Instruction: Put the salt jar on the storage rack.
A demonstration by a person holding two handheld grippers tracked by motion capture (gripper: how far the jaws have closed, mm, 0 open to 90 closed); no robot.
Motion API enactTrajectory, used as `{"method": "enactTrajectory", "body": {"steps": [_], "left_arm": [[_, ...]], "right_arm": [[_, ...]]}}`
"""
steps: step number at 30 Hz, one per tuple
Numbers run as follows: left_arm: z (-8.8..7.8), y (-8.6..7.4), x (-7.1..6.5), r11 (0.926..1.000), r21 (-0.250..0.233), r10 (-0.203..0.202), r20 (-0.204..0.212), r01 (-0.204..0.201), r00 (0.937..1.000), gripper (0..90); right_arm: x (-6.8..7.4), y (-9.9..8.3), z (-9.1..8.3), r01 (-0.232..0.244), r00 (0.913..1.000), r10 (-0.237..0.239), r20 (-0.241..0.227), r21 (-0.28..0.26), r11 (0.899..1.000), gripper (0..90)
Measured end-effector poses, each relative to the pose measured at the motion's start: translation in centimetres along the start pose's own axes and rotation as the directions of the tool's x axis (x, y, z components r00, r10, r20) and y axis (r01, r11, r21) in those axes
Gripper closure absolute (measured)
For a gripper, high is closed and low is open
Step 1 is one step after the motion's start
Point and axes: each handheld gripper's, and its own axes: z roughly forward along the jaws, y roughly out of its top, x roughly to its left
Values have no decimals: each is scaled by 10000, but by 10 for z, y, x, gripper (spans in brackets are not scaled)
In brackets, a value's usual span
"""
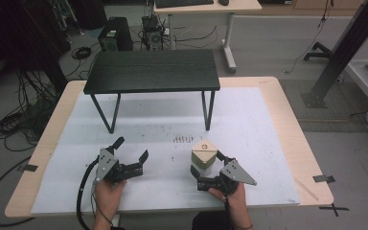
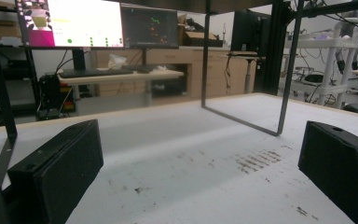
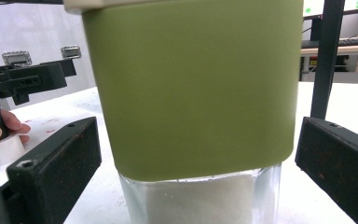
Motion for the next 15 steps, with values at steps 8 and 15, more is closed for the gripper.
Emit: {"method": "enactTrajectory", "body": {"steps": [8,15], "left_arm": [[0,0,0,10000,3,-4,-1,4,10000,2],[0,0,0,10000,1,-2,-4,2,10000,2]], "right_arm": [[0,0,0,16,10000,-16,7,36,10000,0],[1,0,1,63,10000,-63,23,71,10000,0]]}}
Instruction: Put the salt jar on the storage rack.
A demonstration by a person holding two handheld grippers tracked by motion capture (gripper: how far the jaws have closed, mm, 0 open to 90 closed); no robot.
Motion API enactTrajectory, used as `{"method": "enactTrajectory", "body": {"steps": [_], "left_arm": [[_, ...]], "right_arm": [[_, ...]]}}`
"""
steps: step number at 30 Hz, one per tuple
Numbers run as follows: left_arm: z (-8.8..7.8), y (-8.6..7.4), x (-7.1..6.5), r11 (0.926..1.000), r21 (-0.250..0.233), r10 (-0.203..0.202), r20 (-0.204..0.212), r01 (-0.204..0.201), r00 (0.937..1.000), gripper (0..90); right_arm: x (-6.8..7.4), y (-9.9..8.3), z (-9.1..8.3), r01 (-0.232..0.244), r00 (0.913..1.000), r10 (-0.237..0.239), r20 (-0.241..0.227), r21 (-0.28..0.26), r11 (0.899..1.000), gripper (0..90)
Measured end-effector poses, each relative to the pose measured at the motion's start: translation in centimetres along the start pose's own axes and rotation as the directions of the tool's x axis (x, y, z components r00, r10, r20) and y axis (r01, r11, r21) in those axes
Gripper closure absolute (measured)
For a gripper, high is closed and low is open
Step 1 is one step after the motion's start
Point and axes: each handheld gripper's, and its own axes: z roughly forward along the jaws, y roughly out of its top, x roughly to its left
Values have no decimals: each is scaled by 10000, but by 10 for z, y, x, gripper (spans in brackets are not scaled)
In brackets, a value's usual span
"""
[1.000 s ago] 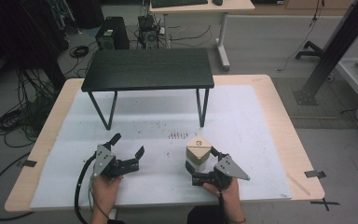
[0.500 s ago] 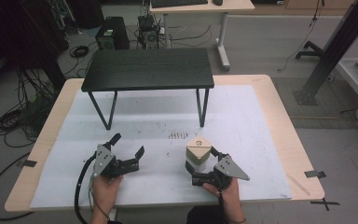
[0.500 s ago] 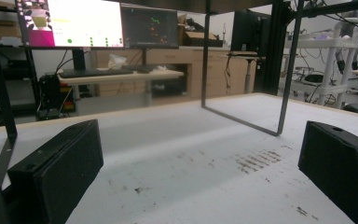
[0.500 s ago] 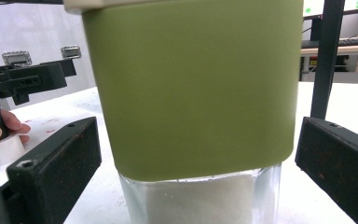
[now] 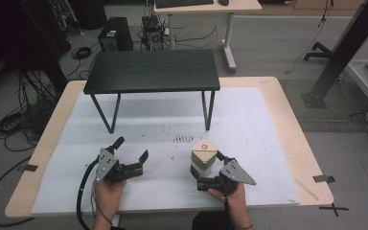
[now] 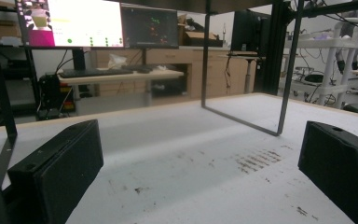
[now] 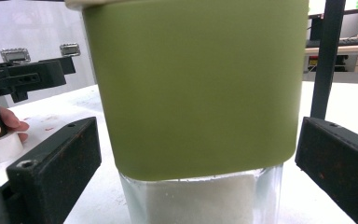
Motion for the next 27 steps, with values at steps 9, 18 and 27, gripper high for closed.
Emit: {"method": "enactTrajectory", "body": {"steps": [9,18,27], "left_arm": [[0,0,0,10000,5,-3,2,3,10000,2],[0,0,0,10000,1,-2,3,2,10000,2],[0,0,0,10000,1,0,0,0,10000,2]], "right_arm": [[1,0,1,126,9999,-127,103,140,9998,0],[2,1,3,176,9997,-182,169,314,9994,62],[2,1,4,154,9996,-162,242,335,9993,132]]}}
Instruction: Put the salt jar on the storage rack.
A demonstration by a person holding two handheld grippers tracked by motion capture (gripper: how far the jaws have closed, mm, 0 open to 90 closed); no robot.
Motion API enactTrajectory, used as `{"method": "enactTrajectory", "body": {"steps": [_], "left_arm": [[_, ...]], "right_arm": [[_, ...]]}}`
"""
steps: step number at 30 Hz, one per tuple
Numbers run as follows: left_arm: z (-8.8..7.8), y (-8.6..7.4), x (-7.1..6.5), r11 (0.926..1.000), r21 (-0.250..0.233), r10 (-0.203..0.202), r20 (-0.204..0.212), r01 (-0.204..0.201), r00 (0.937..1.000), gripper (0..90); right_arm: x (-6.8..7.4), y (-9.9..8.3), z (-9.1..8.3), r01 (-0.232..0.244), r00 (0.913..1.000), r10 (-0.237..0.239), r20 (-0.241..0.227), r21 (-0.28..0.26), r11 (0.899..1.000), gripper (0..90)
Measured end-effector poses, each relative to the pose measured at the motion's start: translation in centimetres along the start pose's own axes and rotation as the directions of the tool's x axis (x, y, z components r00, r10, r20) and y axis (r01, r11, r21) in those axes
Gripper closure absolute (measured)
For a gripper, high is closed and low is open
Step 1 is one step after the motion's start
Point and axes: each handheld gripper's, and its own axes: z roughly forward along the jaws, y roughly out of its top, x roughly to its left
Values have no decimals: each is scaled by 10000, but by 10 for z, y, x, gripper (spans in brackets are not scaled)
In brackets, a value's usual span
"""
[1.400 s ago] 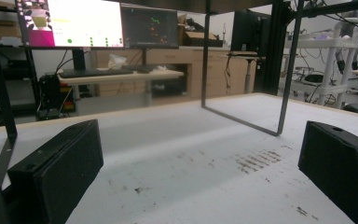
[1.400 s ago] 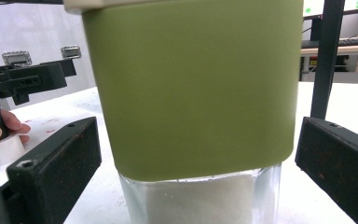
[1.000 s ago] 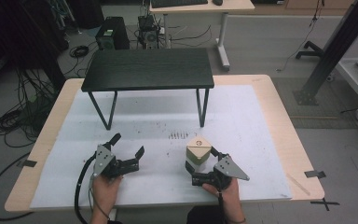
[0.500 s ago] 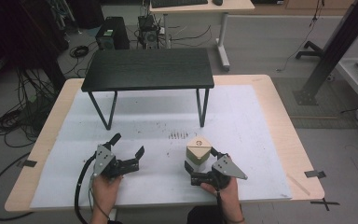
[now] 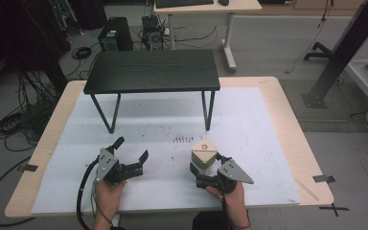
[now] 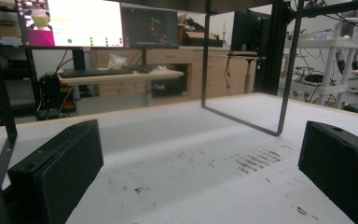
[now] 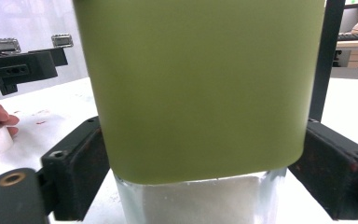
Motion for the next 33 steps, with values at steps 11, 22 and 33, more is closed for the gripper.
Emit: {"method": "enactTrajectory", "body": {"steps": [11,22,33], "left_arm": [[0,0,0,10000,-1,-2,2,2,10000,2],[0,0,0,10000,1,2,-1,-2,10000,2],[0,0,0,10000,1,2,-1,-2,10000,2]], "right_arm": [[0,0,0,16,10000,-16,-44,16,10000,208],[0,0,0,25,9999,-25,-120,-2,10000,261],[0,0,0,57,9999,-57,-130,-12,10000,276]]}}
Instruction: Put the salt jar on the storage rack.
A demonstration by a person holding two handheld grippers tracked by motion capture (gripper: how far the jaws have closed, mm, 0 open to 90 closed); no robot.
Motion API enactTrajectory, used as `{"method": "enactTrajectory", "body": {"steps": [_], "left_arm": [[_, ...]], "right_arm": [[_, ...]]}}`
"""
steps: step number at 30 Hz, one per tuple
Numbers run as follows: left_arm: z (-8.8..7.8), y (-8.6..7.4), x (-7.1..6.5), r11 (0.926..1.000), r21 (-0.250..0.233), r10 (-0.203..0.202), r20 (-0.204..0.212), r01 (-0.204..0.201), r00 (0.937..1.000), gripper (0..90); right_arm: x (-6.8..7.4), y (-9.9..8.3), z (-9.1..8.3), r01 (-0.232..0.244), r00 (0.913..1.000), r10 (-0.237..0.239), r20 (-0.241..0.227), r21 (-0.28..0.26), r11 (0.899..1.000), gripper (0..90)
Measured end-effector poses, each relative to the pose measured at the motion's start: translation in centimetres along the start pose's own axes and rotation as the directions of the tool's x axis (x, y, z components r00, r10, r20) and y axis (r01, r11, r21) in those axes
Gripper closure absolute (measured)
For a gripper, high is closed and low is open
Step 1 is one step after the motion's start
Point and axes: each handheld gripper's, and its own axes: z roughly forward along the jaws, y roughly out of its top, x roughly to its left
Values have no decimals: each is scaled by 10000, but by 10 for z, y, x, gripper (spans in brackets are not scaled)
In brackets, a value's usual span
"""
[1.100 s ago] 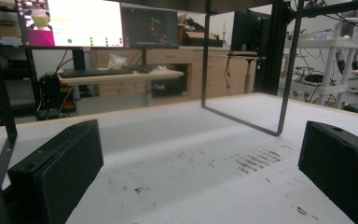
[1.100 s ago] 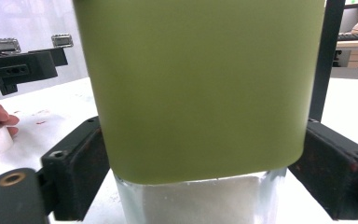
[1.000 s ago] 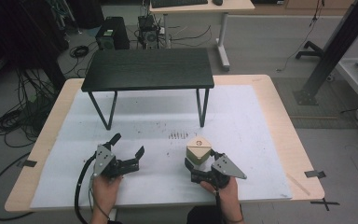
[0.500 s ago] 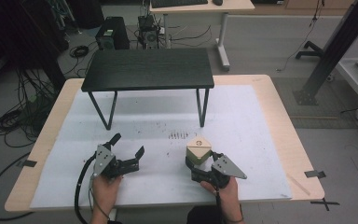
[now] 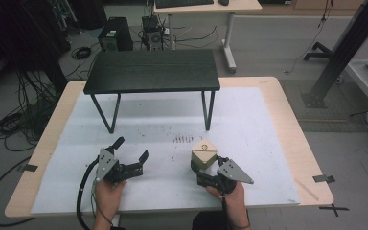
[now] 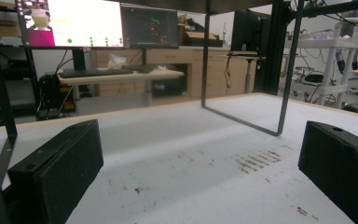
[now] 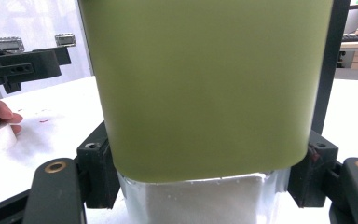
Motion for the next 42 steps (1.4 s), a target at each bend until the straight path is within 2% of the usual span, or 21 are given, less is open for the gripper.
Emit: {"method": "enactTrajectory", "body": {"steps": [42], "left_arm": [[0,0,0,10000,6,-7,4,7,10000,4]], "right_arm": [[1,0,0,63,10000,-63,58,30,10000,286]]}}
